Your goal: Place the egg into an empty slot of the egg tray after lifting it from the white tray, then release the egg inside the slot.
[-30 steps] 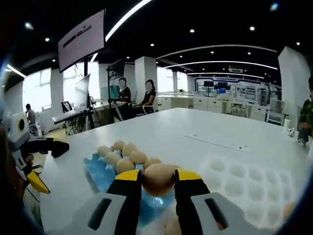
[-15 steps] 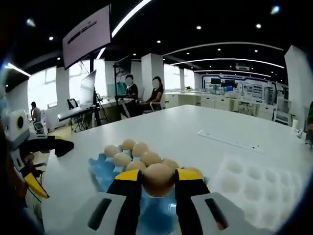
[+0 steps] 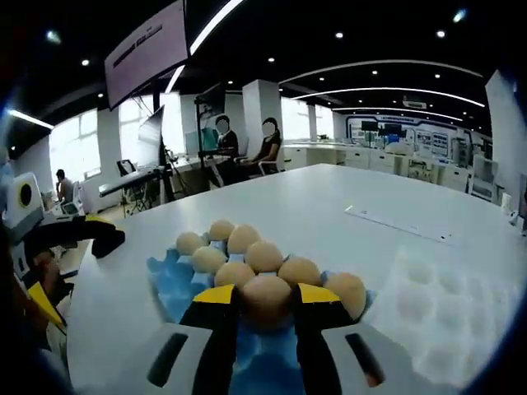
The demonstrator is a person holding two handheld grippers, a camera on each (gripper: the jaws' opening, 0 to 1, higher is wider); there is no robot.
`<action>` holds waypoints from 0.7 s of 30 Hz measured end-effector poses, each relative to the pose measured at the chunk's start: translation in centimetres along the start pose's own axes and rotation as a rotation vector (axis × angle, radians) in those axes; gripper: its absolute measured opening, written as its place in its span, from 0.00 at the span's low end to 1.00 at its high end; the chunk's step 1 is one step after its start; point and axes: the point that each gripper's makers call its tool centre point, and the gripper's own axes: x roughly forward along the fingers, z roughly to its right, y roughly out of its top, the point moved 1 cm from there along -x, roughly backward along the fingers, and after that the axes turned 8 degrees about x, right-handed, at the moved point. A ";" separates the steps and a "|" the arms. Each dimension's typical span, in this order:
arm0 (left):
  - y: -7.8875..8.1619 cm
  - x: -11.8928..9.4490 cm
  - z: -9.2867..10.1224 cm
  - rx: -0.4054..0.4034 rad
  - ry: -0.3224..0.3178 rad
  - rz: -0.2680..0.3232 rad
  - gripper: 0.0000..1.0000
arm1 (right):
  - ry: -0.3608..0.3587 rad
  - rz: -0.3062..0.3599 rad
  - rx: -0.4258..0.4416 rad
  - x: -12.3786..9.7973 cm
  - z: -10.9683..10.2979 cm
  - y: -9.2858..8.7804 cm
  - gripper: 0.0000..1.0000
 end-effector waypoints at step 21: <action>-0.7 0.1 -0.2 0.005 -0.001 -0.055 1.00 | -0.011 -0.030 -0.095 -0.2 -0.1 -0.8 0.42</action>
